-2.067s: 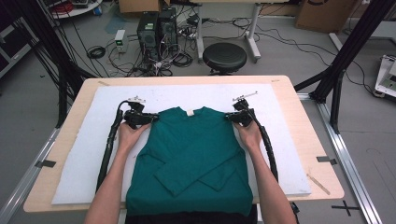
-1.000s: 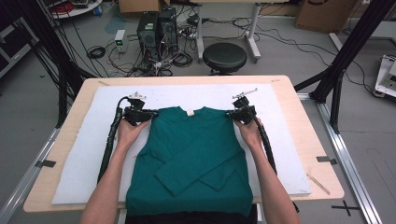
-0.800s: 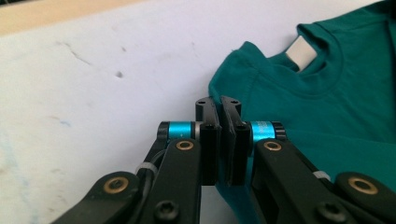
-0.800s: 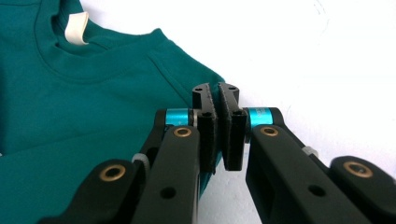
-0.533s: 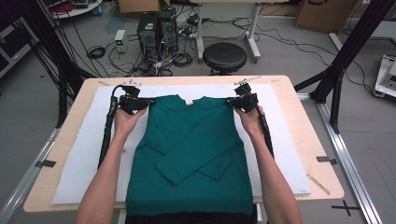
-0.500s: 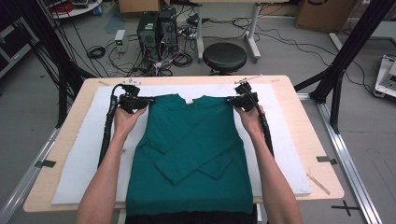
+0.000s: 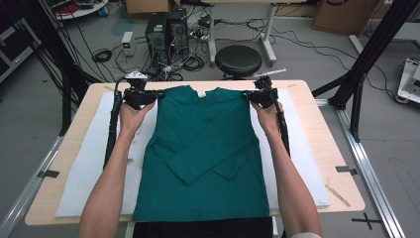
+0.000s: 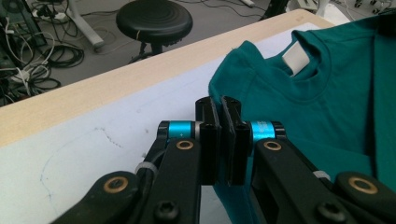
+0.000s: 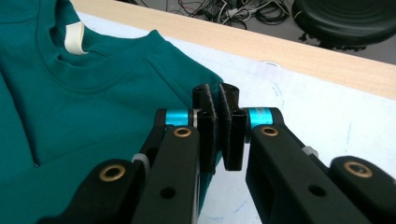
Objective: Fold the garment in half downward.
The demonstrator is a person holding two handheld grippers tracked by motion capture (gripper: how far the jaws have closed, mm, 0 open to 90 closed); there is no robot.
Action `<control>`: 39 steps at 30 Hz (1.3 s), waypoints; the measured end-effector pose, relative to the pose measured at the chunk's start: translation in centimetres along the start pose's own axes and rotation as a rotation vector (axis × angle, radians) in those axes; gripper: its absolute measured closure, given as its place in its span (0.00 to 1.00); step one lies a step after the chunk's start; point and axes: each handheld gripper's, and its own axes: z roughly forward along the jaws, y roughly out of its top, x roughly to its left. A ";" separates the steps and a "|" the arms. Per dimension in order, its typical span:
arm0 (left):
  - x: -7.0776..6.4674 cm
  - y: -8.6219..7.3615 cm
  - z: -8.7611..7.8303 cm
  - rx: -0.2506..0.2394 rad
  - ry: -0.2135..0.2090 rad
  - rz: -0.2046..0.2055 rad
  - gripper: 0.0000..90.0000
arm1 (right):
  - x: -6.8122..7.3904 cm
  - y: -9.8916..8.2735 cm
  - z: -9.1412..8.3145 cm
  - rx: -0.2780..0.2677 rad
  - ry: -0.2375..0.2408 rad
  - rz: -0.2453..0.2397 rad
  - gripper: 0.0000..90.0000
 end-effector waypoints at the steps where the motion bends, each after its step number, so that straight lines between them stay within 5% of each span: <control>1: 0.0 0.0 0.0 -0.003 0.002 -0.003 0.96 | 0.0 0.1 -0.1 -0.001 0.001 0.003 0.97; 12: 0.2 1.0 -0.7 -0.037 0.023 -0.003 0.96 | 0.5 2.1 -1.4 -0.030 0.013 -0.017 0.97; 21: -0.5 2.2 -1.6 -0.070 0.018 0.043 0.96 | 0.4 2.3 -2.4 -0.081 0.008 -0.027 0.97; 29: -0.3 0.6 -1.1 -0.027 0.000 0.043 0.96 | -0.3 0.9 -1.2 -0.008 0.049 0.000 0.97; 33: 0.0 -0.5 -0.9 -0.015 -0.025 0.023 0.96 | -0.1 -0.3 -1.0 -0.005 0.043 -0.021 0.97; 37: -0.4 -1.3 -0.9 0.010 -0.036 0.039 0.96 | 0.0 -1.2 -0.7 0.041 0.057 -0.033 0.97; 39: -0.7 -1.6 -1.1 0.013 -0.038 0.049 0.96 | 0.3 -1.8 -0.9 0.023 0.062 -0.036 0.97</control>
